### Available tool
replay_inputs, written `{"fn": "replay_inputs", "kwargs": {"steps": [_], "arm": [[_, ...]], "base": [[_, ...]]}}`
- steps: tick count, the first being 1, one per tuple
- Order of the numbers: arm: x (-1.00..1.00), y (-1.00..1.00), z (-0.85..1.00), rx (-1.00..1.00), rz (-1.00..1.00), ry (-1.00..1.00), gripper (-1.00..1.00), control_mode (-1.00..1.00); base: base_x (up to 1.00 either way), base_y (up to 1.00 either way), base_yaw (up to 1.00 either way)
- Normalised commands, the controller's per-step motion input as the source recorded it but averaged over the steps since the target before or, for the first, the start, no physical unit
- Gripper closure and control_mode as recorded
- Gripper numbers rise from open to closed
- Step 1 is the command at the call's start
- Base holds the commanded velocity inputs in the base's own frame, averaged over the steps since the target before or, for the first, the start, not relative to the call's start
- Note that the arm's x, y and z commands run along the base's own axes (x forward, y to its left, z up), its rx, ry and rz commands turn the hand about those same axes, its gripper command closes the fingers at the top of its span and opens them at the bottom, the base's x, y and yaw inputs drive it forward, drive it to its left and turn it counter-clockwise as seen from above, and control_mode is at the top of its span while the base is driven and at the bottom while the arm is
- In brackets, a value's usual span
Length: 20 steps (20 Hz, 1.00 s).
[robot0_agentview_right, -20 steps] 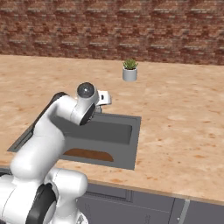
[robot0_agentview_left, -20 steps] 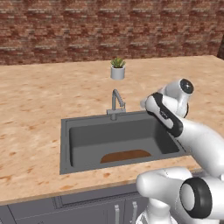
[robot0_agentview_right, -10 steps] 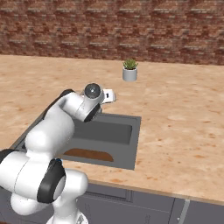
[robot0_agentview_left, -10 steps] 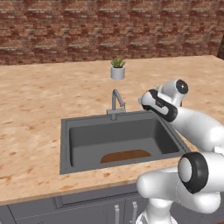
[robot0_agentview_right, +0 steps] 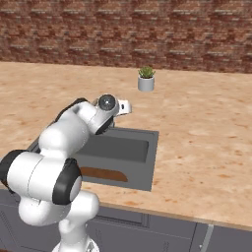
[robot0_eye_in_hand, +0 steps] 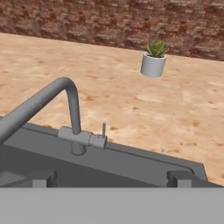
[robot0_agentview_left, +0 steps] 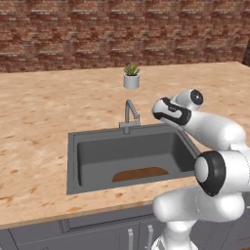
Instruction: Turn on the sink faucet with hot water and rinse the cutting board for ten seconds, then turn off the faucet. Push the cutting board to reach the water if necessary.
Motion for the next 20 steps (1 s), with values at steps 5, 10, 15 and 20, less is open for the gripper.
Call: {"fn": "replay_inputs", "kwargs": {"steps": [5, 10, 15, 20], "arm": [[0.18, 0.0, -0.35, 0.01, 0.0, -0.07, -1.0, -1.0], [0.05, 0.0, -0.28, 0.0, 0.0, -0.09, -1.0, -1.0], [0.02, 0.0, -0.25, 0.0, 0.0, -0.1, -1.0, -1.0], [0.0, 0.0, -0.32, 0.0, 0.0, -0.1, -1.0, -1.0]], "base": [[0.0, 0.0, 0.0], [0.0, 0.0, 0.0], [0.0, 0.0, 0.0], [0.0, 0.0, 0.0]]}}
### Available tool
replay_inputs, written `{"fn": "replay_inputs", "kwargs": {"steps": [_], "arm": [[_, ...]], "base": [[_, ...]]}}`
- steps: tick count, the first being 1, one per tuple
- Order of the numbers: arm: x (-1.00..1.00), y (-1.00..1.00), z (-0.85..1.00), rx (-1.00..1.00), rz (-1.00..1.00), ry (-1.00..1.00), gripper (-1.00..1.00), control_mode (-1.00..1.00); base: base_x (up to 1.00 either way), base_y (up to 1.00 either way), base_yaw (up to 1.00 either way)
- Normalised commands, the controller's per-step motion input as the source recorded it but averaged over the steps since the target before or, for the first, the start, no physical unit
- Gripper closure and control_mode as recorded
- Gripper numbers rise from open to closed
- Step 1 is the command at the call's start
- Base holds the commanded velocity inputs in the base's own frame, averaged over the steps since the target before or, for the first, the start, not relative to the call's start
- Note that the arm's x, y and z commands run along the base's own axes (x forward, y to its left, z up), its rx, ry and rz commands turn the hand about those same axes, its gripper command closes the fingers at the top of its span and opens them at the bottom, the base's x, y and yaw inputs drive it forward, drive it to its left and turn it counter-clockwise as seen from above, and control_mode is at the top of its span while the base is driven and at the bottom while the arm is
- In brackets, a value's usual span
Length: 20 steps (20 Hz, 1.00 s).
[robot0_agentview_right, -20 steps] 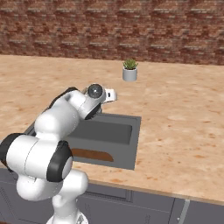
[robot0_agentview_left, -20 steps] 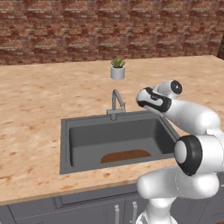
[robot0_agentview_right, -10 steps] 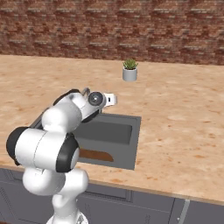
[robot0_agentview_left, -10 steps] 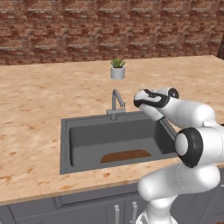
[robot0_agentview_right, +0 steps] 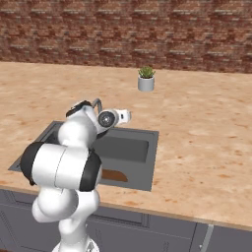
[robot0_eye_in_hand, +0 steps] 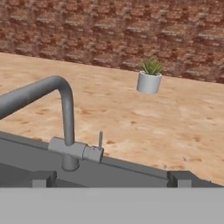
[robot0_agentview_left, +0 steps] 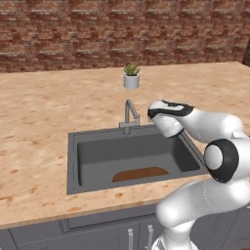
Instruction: Turn on the sink faucet with hot water and rinse the cutting board for ten seconds, then turn off the faucet. Push the cutting board to reach the water if necessary.
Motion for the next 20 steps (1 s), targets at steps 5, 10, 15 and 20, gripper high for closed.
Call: {"fn": "replay_inputs", "kwargs": {"steps": [5, 10, 15, 20], "arm": [[0.0, 0.0, -0.3, 0.0, 0.0, -0.06, -1.0, -1.0], [0.0, 0.0, -0.37, 0.0, 0.0, -0.04, -1.0, -1.0], [0.02, 0.0, -0.17, 0.01, 0.0, -0.08, -1.0, -1.0], [0.04, 0.0, 0.0, 0.05, 0.0, -0.05, -1.0, -1.0]], "base": [[0.0, 0.0, 0.0], [0.0, 0.0, 0.0], [0.0, 0.0, 0.0], [0.0, 0.0, 0.0]]}}
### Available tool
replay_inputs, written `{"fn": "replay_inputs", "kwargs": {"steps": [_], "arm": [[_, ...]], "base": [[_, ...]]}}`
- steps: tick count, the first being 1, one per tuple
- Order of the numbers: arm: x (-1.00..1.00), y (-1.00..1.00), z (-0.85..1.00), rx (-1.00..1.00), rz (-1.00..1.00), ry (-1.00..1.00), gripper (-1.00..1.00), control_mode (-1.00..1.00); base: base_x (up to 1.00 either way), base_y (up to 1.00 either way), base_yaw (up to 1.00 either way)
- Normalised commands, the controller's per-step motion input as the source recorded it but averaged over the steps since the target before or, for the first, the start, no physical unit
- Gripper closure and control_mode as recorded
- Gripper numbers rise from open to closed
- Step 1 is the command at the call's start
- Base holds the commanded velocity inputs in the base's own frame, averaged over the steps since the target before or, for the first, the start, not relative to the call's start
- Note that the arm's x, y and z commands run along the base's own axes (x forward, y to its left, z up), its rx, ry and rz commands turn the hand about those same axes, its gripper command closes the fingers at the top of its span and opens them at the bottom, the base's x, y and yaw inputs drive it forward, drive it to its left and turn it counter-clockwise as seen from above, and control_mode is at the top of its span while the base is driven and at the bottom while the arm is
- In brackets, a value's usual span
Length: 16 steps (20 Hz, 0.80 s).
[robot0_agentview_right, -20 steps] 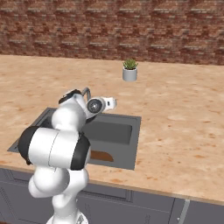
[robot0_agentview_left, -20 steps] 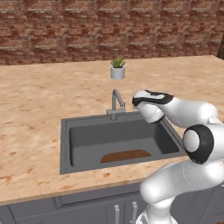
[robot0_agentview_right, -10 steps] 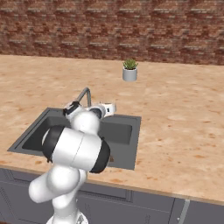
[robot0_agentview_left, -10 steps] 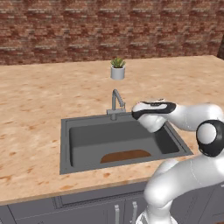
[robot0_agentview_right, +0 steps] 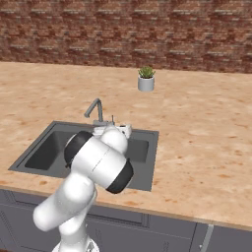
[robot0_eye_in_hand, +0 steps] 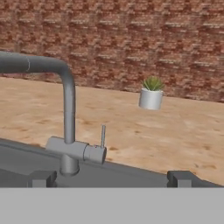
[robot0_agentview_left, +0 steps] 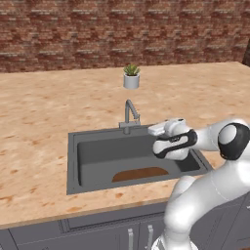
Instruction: Turn on the sink faucet with hot water and rinse the cutting board for ten seconds, then turn off the faucet. Push the cutting board to reach the water if necessary.
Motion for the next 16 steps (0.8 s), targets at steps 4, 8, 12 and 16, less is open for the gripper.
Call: {"fn": "replay_inputs", "kwargs": {"steps": [4, 8, 12, 16], "arm": [[0.07, 0.0, 0.0, 0.08, 0.0, 0.0, -1.0, -1.0], [0.08, 0.0, -0.01, 0.08, 0.0, 0.0, -1.0, -1.0], [0.12, 0.0, -0.02, 0.05, 0.0, 0.0, -1.0, -1.0], [0.18, 0.0, -0.04, 0.01, 0.0, 0.0, -1.0, -1.0]], "base": [[0.0, 0.0, 0.0], [0.0, 0.0, 0.0], [0.0, 0.0, 0.0], [0.0, 0.0, 0.0]]}}
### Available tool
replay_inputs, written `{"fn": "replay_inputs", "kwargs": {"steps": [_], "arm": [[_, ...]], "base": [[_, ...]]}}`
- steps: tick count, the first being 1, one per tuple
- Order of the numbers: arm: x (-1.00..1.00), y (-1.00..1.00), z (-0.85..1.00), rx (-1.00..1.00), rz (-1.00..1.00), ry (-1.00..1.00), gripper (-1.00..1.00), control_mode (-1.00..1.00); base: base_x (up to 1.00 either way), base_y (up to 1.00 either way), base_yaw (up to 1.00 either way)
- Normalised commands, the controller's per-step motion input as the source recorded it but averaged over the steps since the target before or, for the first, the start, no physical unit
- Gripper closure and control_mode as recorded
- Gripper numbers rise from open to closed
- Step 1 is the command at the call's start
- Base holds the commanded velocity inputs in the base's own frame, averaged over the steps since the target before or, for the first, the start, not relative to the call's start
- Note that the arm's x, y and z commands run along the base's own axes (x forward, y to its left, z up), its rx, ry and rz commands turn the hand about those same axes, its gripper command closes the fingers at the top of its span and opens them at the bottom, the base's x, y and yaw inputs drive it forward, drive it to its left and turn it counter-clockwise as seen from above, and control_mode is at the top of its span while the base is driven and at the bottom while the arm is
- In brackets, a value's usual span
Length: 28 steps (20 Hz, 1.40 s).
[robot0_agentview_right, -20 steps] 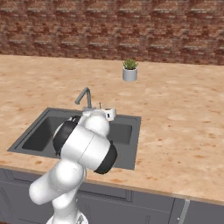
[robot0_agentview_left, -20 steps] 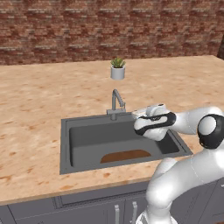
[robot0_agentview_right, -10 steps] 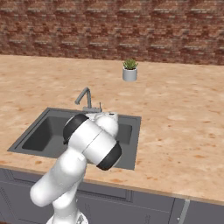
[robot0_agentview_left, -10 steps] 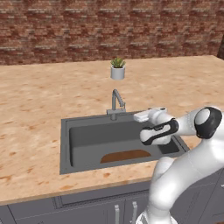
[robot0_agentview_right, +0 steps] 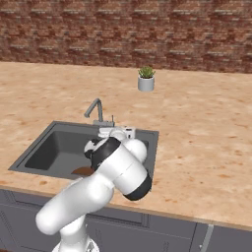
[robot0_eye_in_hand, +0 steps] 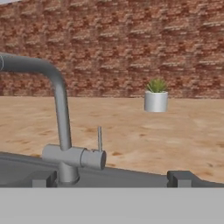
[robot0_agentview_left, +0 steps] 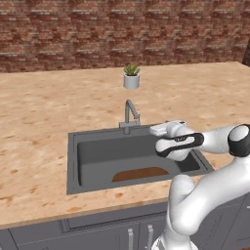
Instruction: Turn on the sink faucet with hot water and rinse the cutting board for ten seconds, then turn off the faucet. Push the cutting board to reach the water if necessary.
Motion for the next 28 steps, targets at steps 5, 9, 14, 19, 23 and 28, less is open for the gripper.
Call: {"fn": "replay_inputs", "kwargs": {"steps": [5, 9, 14, 19, 23, 28], "arm": [[0.18, 0.07, -0.06, 0.0, 0.0, 0.0, -1.0, -1.0], [0.07, 0.24, -0.13, 0.0, 0.0, 0.05, -1.0, -1.0], [0.07, 0.24, -0.09, 0.0, 0.0, 0.05, -1.0, -1.0], [0.17, 0.13, -0.01, 0.01, 0.0, 0.01, -1.0, -1.0], [0.28, 0.0, 0.0, 0.03, 0.0, 0.0, -1.0, -1.0], [0.27, 0.0, 0.0, 0.02, 0.0, 0.0, -1.0, -1.0]], "base": [[0.0, 0.0, 0.0], [0.0, 0.0, 0.0], [0.0, 0.0, 0.0], [0.0, 0.0, 0.0], [0.0, 0.0, 0.0], [0.0, 0.0, 0.0]]}}
